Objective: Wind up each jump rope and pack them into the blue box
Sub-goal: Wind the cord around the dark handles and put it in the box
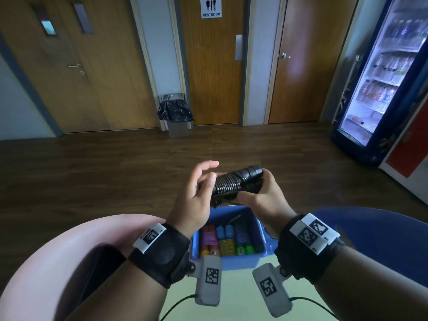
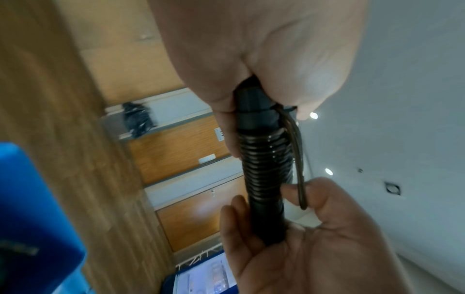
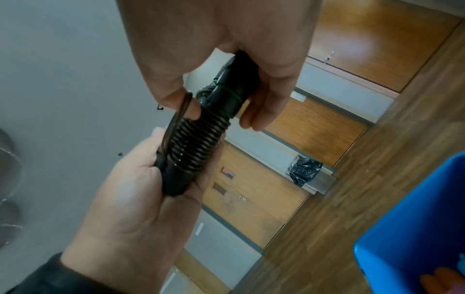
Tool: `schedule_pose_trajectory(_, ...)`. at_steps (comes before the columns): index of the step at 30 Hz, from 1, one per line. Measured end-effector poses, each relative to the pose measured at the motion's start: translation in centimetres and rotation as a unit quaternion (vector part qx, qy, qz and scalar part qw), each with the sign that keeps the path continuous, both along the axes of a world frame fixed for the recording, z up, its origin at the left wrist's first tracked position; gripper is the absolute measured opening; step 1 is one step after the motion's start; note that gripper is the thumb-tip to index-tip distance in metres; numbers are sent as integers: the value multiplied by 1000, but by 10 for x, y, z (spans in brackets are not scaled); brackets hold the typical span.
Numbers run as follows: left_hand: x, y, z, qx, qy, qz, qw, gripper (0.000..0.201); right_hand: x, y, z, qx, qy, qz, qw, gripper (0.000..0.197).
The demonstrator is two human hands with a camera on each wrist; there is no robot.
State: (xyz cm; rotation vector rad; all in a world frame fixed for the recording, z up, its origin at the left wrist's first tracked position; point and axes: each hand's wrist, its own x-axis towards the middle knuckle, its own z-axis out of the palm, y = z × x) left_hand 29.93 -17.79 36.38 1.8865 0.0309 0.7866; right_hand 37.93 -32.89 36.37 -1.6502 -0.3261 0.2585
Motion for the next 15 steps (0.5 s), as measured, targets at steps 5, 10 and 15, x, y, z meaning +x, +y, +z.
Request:
schedule_pose_trajectory(5,23,-40,-14,-61,47,74,994,26,12,-41,-4,-18,-20,-11,1000,53)
schedule_pose_trajectory(10,47,-67,-39,-124,124,97,980,34,24,-73,-13,-49,-63,0,997,47)
schedule_pose_trajectory(15,55,-95,-40,-277,128,107,946,22,43,-97,-21,-110,-49,52,991,45)
